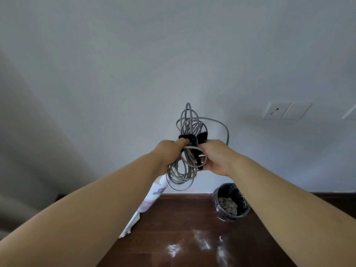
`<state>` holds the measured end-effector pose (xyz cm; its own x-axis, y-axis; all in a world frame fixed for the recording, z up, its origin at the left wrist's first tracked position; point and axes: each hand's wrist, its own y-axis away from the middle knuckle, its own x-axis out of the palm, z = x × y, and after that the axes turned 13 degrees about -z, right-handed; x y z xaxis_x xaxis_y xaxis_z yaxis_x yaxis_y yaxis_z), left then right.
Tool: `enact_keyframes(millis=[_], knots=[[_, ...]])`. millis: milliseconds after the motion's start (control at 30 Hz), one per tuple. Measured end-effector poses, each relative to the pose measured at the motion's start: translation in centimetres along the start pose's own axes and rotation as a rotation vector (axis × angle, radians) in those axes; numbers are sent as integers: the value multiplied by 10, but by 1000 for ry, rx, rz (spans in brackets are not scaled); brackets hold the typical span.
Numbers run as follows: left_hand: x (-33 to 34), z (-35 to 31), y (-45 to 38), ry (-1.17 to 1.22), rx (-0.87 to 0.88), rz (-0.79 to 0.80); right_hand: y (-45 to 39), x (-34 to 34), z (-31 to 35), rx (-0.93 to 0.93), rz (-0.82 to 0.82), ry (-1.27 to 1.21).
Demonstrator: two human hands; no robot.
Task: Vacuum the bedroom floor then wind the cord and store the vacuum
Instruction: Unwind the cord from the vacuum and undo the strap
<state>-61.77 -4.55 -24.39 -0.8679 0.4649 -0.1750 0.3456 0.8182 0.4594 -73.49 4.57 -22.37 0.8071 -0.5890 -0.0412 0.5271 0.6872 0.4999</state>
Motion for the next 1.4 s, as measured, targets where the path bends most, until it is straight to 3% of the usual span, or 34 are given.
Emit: enact_keyframes(millis=[167,433,500,633,700,767,833,900,1000,1133,1233,1400], knots=[[-6,1,-4,33,-20,31,-11,-14,8,-35,-207,-70],[-5,1,1,11,-5,32,-14,3,-11,-130,-124,311],[-6,0,-1,16,3,9,-13,3,-9,-172,-97,305],[-12,-2,-9,-29,27,-55,-24,-14,8,-328,-250,538],[-16,-6,-11,-65,31,-91,-28,-29,17,-298,-362,705],[-19,-10,-14,-58,22,-120,-26,-44,24,-104,-303,757],[-18,-13,-16,-17,-7,-142,-20,-57,31,72,-247,690],[-15,-15,-16,31,-54,-153,-18,-71,33,123,-257,685],[-7,-17,-16,77,-108,-153,-15,-78,33,67,-271,608],[6,-15,-10,72,-138,-90,-12,-73,39,-149,-409,225],[14,-13,-4,71,-134,-48,-5,-64,48,-145,-300,-34],[20,-11,2,97,-101,12,-1,-47,49,-73,-191,-70]])
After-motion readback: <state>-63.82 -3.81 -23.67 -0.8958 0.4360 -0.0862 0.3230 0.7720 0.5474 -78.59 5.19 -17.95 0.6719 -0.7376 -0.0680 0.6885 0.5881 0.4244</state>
